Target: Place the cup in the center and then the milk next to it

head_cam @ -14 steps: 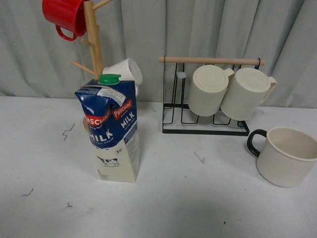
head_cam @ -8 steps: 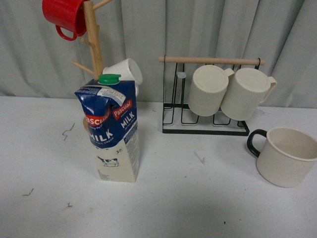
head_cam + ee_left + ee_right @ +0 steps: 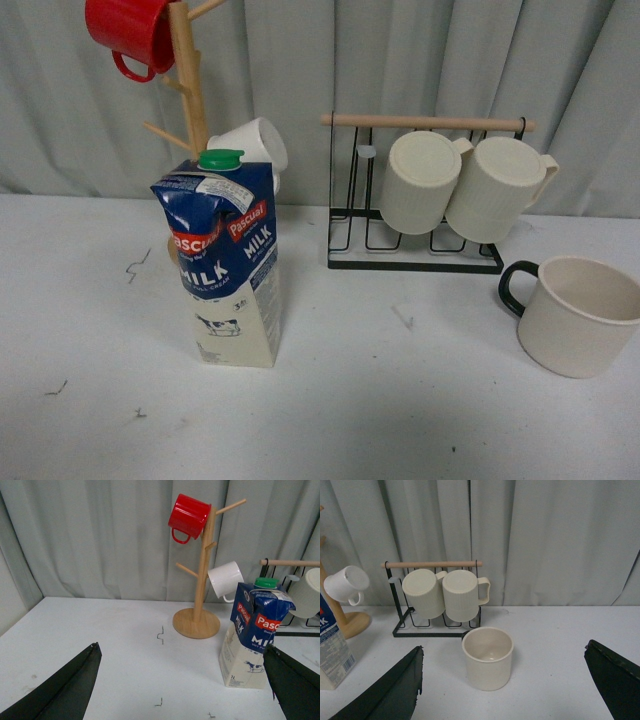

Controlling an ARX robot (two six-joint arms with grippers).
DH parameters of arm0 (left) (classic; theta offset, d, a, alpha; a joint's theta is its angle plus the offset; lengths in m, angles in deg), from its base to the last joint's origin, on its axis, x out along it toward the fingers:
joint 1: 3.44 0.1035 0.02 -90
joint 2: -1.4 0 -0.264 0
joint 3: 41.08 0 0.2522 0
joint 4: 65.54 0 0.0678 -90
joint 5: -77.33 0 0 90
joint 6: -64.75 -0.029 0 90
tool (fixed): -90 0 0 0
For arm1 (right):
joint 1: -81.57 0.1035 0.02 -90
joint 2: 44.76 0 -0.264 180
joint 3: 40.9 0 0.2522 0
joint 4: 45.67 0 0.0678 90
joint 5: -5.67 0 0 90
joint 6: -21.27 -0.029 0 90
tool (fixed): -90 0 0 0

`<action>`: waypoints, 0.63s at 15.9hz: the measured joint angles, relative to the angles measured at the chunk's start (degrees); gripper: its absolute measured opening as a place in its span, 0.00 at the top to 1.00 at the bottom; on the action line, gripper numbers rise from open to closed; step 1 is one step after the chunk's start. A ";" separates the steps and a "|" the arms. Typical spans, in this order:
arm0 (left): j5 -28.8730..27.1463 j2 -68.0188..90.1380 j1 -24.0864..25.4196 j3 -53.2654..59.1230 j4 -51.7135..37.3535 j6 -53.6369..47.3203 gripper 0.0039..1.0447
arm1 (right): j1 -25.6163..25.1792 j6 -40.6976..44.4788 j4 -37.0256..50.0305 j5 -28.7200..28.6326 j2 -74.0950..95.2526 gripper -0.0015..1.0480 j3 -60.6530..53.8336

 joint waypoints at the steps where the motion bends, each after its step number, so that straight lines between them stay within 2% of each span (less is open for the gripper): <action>1: 0.00 0.00 0.00 0.00 0.00 0.00 0.06 | 0.00 0.00 0.00 0.00 0.00 0.06 0.00; 10: 0.00 0.00 0.00 0.00 0.00 0.00 0.06 | 0.00 0.00 0.00 0.00 0.00 0.06 0.00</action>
